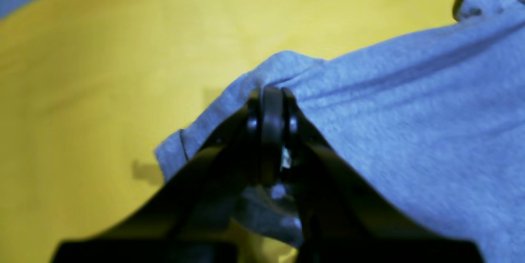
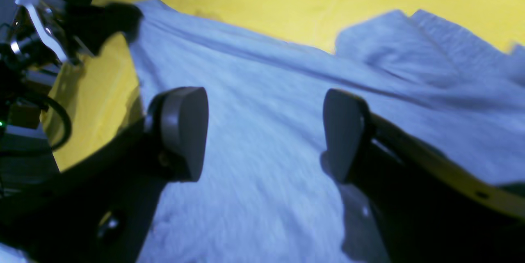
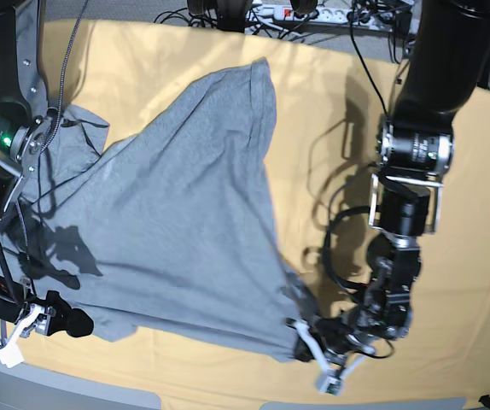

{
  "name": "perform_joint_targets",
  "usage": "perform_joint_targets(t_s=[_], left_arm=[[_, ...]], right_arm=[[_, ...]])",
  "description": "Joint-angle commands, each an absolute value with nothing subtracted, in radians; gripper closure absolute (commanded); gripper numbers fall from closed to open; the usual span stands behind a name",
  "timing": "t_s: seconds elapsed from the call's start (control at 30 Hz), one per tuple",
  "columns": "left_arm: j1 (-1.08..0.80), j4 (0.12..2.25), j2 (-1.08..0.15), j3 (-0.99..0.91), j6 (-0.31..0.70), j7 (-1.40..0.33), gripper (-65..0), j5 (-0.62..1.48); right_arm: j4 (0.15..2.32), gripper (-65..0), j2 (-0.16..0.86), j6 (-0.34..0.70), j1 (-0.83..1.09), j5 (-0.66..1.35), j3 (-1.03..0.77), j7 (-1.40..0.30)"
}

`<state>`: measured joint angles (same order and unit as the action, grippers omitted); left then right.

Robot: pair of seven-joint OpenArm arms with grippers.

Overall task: Layout the t-shirt on the table in an organized manner, then fold the t-shirt properly
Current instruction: 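Pull the grasped hem away from the right gripper with the left gripper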

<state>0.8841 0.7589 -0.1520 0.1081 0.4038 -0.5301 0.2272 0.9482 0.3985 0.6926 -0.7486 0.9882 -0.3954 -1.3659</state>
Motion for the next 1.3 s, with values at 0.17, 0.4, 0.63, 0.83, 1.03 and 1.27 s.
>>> perform_joint_targets(t_s=[0.17,0.4,0.63,0.83,1.03,1.27], left_arm=[[0.929,0.778,-0.255,0.103,0.4,-0.41,0.0,0.192],[0.928,0.778,-0.332,0.103,0.399,-0.389,0.0,0.192],[0.933,0.778,-0.366,0.103,0.413,-0.545,-23.2,0.389],[0.934,0.778,-0.366,0.103,0.567,-0.812,-46.4,0.588],[0.931,0.778,-0.366,0.103,0.69,-1.083,-46.3,0.89],[0.931,0.778,-0.366,0.103,0.698,-1.354,-38.0,1.166]], right_arm=[[0.967,-44.8,0.413,0.698,-0.79,1.021,-0.398,-1.348],[0.967,-44.8,0.413,0.698,-0.79,1.022,-0.398,-1.348],[0.967,-44.8,0.413,0.698,-0.79,1.044,-0.398,-1.348],[0.967,-44.8,0.414,0.698,-0.789,1.047,-0.398,-1.357],[0.967,-44.8,0.428,0.698,-0.789,1.06,-0.398,-1.396],[0.972,-44.8,0.485,0.698,-0.736,1.223,-0.398,-1.396]])
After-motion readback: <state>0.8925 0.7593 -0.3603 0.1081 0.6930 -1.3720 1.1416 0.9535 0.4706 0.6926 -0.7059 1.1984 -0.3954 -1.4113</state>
